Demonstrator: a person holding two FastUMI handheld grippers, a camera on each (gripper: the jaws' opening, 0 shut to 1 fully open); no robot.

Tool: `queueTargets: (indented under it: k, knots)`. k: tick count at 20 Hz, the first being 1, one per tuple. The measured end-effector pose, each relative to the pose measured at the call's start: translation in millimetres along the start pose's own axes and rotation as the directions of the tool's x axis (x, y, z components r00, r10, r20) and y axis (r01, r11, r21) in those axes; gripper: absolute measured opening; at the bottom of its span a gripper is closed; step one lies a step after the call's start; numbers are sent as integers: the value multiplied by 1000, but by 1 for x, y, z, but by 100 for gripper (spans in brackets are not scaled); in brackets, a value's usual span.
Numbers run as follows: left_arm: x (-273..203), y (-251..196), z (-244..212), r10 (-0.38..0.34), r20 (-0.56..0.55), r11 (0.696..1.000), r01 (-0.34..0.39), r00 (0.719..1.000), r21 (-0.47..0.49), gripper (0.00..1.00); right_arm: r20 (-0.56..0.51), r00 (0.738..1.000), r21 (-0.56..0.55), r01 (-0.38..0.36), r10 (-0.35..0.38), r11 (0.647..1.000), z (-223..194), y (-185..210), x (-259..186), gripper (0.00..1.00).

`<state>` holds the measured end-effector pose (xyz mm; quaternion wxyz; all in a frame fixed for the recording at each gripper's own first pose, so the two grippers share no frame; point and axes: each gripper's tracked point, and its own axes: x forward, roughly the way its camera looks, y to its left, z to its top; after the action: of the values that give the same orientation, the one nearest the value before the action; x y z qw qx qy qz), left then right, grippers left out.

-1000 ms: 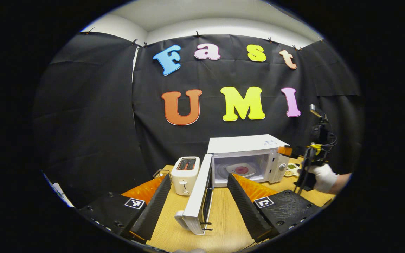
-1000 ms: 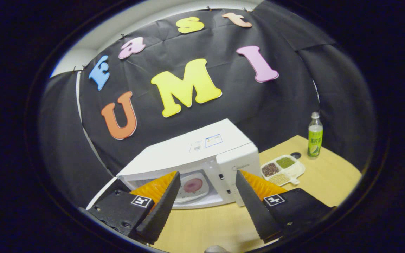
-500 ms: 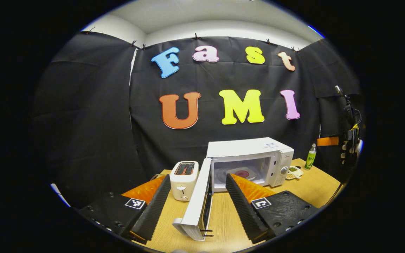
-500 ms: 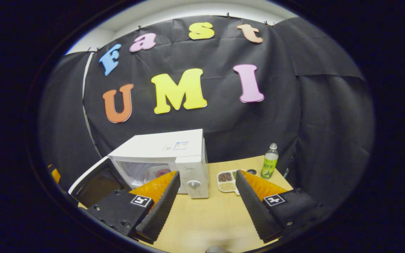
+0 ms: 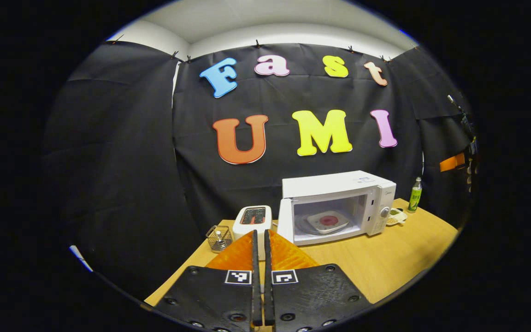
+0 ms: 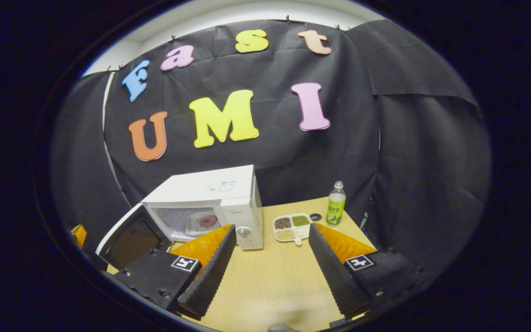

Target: Open the microwave oven with the left hand, put the food in, and close the microwave oven.

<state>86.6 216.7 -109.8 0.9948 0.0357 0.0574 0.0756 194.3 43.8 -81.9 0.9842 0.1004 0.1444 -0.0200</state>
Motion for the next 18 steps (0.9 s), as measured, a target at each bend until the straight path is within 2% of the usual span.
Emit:
queueTargets:
  k: [1,2,3,11,14,15,16,18]
  knots:
    - [-1,5,-9,0,-6,1000,0,1000,1,4,-5,1000,4,-1,1,1000,-1,1,-2,92]
    - [-2,20,-17,26,-15,1000,-26,1000,1,12,-9,1000,5,-1,1,1000,-2,2,-5,92]
    - [1,25,-29,29,-26,1000,-30,999,-7,0,-14,1000,5,2,-2,1000,-3,2,-7,92]
    - [20,54,-121,34,-163,994,-51,986,-100,0,-46,998,34,37,-35,999,-13,-10,-26,92]
    - [26,52,-134,26,-179,995,-42,983,-86,0,-50,998,32,50,-49,998,-14,-16,-31,92]
    - [28,50,-135,22,-180,997,-36,983,-75,0,-54,997,34,54,-52,998,-15,-17,-31,100]
    - [30,46,-136,12,-180,997,-25,984,-67,0,-59,997,39,56,-54,998,-16,-18,-33,92]
    - [33,41,-135,-2,-176,998,-8,984,-60,0,-63,997,42,56,-54,998,-17,-18,-34,92]
